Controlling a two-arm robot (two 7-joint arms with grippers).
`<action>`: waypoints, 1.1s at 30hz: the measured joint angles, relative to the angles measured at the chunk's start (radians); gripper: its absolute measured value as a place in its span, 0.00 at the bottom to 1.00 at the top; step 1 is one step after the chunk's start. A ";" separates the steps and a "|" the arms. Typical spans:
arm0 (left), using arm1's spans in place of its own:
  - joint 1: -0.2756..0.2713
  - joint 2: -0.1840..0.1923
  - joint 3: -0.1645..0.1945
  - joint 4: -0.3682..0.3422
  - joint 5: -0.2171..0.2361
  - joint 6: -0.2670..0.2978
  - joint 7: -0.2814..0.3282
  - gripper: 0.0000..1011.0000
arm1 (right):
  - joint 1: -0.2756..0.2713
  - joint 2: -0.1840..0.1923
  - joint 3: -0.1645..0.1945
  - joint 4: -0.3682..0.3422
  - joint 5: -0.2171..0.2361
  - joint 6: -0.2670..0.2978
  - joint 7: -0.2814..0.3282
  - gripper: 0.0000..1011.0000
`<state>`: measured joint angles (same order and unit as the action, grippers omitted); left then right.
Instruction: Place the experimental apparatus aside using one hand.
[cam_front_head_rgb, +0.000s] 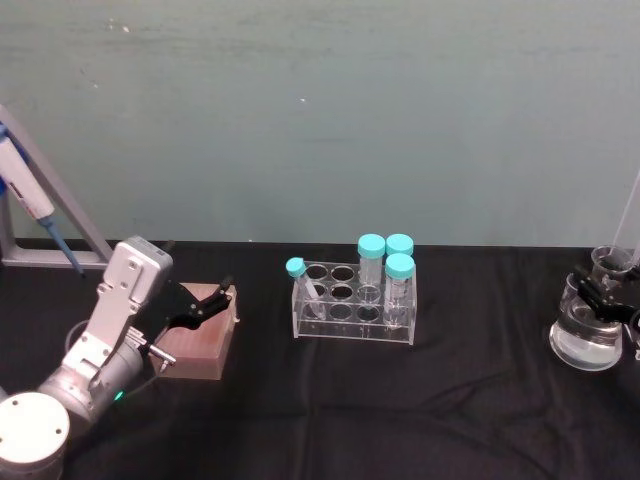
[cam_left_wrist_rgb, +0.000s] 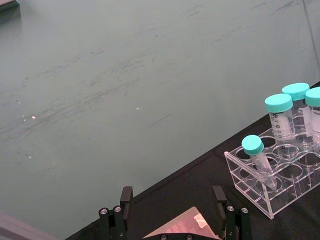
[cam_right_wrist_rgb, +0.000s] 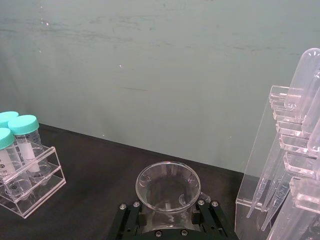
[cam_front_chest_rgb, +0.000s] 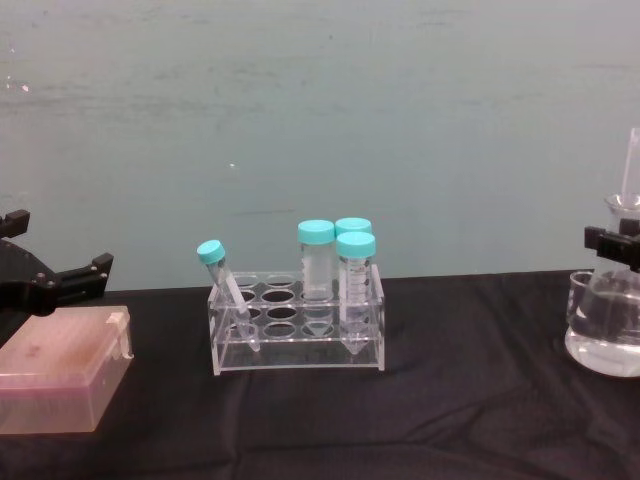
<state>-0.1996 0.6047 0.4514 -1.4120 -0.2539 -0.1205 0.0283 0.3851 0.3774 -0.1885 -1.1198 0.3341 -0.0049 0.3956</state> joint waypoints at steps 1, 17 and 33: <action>0.000 0.000 0.000 0.000 0.000 0.000 0.000 0.99 | 0.000 0.000 0.000 0.000 0.000 0.000 0.000 0.45; 0.000 0.000 0.000 0.000 0.000 0.000 0.000 0.99 | -0.001 0.001 -0.001 -0.001 0.000 -0.001 0.000 0.46; 0.000 0.000 0.000 0.000 0.000 0.000 0.000 0.99 | -0.001 0.001 -0.001 -0.002 0.000 -0.002 0.000 0.92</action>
<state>-0.1995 0.6047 0.4514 -1.4120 -0.2538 -0.1205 0.0283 0.3844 0.3782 -0.1896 -1.1216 0.3339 -0.0072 0.3954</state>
